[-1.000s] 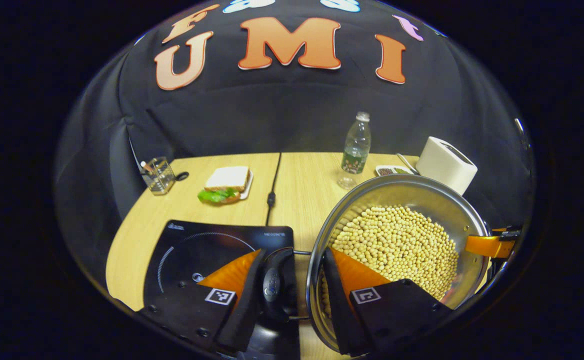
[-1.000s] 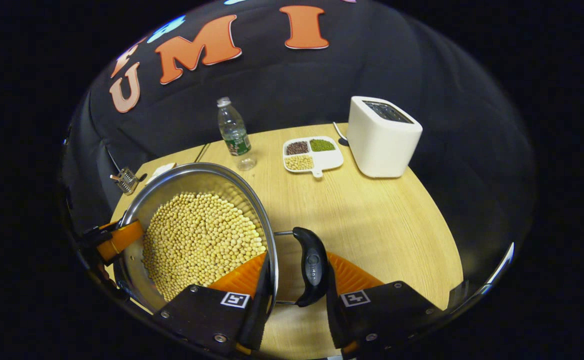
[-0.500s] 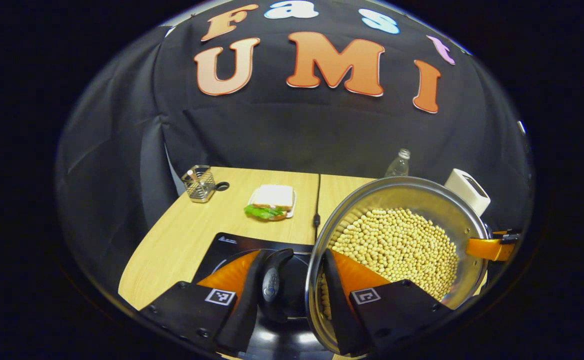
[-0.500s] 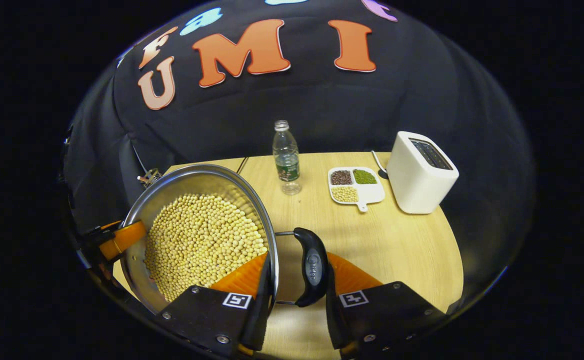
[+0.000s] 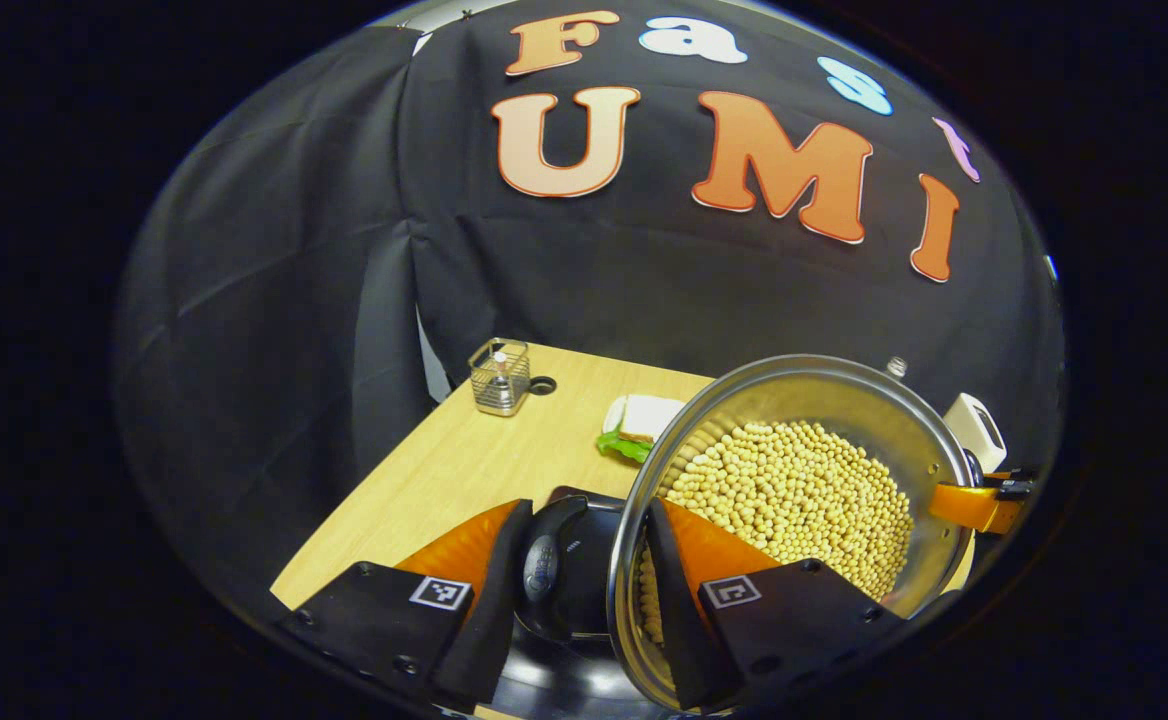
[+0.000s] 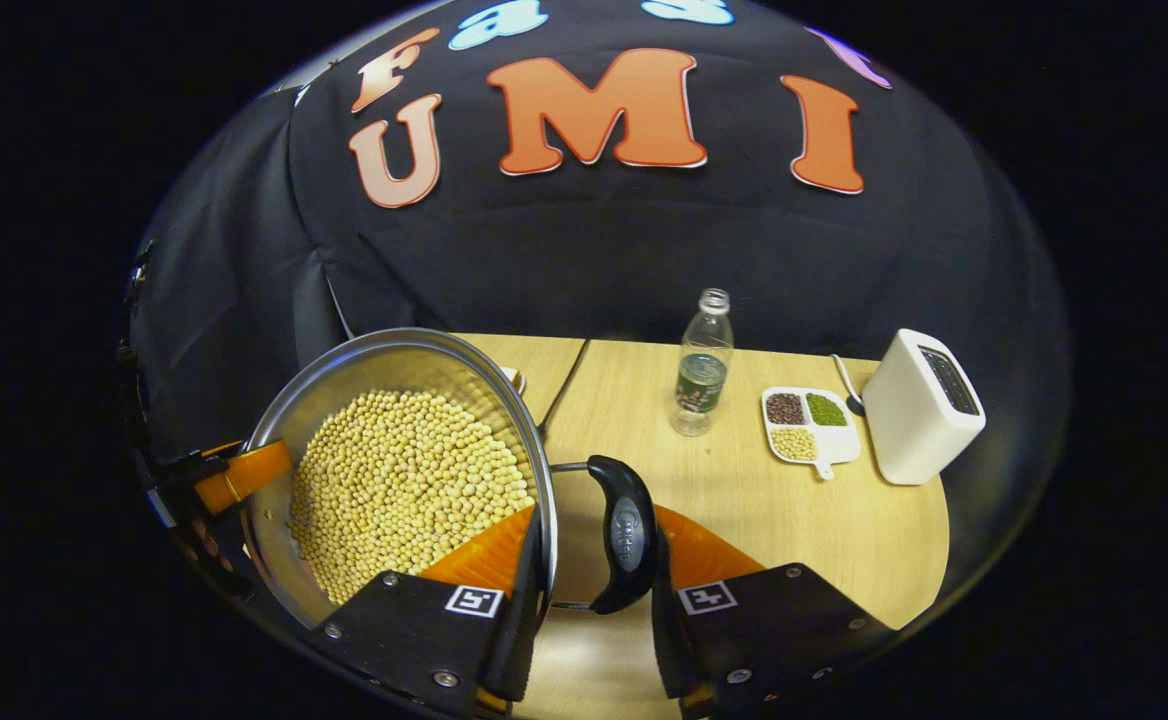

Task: First push the handle of the pot to place it horizontally, then grasp the pot with both hands and set it on the induction cooktop.

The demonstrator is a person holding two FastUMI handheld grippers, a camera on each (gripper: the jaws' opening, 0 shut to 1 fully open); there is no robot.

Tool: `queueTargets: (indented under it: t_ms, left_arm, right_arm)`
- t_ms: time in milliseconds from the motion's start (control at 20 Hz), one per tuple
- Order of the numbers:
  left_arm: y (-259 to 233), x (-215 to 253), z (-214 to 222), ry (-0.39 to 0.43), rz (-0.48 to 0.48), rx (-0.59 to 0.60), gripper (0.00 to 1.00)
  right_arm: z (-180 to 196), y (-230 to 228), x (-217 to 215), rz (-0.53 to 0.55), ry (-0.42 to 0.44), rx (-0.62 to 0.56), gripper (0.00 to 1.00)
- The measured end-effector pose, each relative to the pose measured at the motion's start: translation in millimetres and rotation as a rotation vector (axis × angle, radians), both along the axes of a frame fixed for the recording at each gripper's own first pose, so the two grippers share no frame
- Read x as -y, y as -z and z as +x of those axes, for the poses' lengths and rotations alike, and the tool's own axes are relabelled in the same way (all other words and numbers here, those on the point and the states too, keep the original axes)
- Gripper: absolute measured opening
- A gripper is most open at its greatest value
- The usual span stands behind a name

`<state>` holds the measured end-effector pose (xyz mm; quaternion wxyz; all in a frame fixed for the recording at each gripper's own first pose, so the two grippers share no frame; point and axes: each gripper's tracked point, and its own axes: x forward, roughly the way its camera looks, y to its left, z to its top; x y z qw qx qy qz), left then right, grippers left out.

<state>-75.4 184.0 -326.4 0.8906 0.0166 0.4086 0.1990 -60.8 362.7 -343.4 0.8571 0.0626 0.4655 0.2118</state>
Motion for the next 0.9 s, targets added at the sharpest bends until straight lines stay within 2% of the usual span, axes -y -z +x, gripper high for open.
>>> queueTargets:
  t_ms: [400,650,900]
  left_arm:
    - [5,-74,0,-0.037,0.024,0.006,0.7]
    - [40,-88,10,-0.04,-0.014,-0.019,0.69]
    - [85,-92,41,-0.025,-0.057,-0.076,0.7]
  right_arm:
    - [4,1,-79,0.008,-0.042,0.009,0.49]
    - [1,19,-98,-0.021,-0.032,-0.015,0.49]
    - [-2,46,-101,-0.068,-0.015,-0.07,0.5]
